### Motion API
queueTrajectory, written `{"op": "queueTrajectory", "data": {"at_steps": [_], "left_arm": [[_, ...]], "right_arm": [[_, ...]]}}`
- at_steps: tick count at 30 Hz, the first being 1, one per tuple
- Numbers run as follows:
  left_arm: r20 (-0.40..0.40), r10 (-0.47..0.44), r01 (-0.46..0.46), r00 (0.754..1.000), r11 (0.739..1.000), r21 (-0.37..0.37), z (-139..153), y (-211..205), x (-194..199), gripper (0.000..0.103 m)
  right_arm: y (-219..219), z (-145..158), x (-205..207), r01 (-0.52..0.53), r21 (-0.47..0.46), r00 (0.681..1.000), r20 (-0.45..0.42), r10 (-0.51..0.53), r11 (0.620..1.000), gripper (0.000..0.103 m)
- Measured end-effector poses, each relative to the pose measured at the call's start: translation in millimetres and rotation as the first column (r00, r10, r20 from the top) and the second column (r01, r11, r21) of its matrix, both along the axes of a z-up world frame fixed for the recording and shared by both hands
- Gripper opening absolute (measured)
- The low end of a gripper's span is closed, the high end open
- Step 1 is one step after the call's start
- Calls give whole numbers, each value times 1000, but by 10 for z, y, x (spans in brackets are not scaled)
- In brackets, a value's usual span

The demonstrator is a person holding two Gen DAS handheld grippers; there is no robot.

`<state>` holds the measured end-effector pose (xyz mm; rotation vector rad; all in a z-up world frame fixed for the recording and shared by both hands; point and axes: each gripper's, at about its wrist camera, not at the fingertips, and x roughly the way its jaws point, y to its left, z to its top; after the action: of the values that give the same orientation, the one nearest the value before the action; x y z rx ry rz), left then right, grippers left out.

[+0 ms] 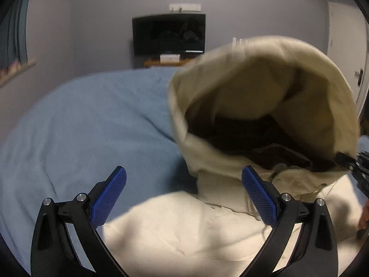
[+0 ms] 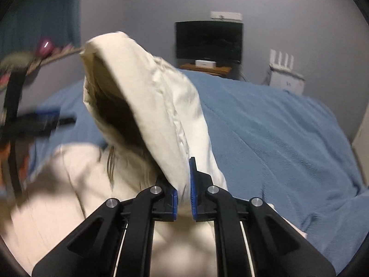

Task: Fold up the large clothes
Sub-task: 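Grasp the hood with the right tool and lift it while the left tool grasps it too, then fold the held hood down onto the jacket body and open both tools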

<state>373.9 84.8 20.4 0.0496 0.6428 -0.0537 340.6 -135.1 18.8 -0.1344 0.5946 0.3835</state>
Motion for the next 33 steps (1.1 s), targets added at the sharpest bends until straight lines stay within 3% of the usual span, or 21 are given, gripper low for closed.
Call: {"op": "queueTrajectory", "data": {"at_steps": [6, 7, 8, 10, 12, 18, 23, 25, 30, 33], "left_arm": [[15, -30, 30, 999, 998, 51, -6, -124, -79, 96], [27, -47, 45, 999, 996, 75, -10, -165, -127, 90], [37, -70, 67, 997, 994, 86, -11, -193, -178, 79], [8, -101, 99, 995, 990, 102, -24, -253, -252, 22], [-13, -127, 127, 992, 989, 73, -9, -273, -358, 13], [-13, -147, 147, 989, 988, -37, 180, -220, -961, 8], [-54, -178, 174, 983, 982, -77, 35, -210, -1383, 7], [-93, -173, 169, 980, 984, -50, -177, -199, -1387, 6], [-210, -145, 127, 967, 987, -97, -611, -47, -1068, 5], [-261, -133, 109, 956, 989, -103, -810, -22, -939, 5]], "right_arm": [[-90, -233, -174, -28, -14, 999, -41, 27, 1000, 7], [-80, -249, -177, -30, -14, 999, -43, 29, 999, 7], [-78, -260, -187, -29, -15, 999, -43, 28, 999, 7], [-81, -260, -184, -25, -11, 999, -43, 24, 1000, 7], [-109, -255, -207, -20, 6, 999, -44, 20, 1000, 7], [-335, -188, -262, -39, 112, 998, -48, 44, 993, 7], [-407, -157, -385, -110, 128, 991, -62, 118, 986, 7], [-373, -193, -389, -126, 118, 987, -88, 137, 985, 7], [-264, -311, -343, -114, 77, 985, -123, 123, 990, 9], [-211, -320, -363, -116, 58, 984, -131, 123, 992, 19]]}}
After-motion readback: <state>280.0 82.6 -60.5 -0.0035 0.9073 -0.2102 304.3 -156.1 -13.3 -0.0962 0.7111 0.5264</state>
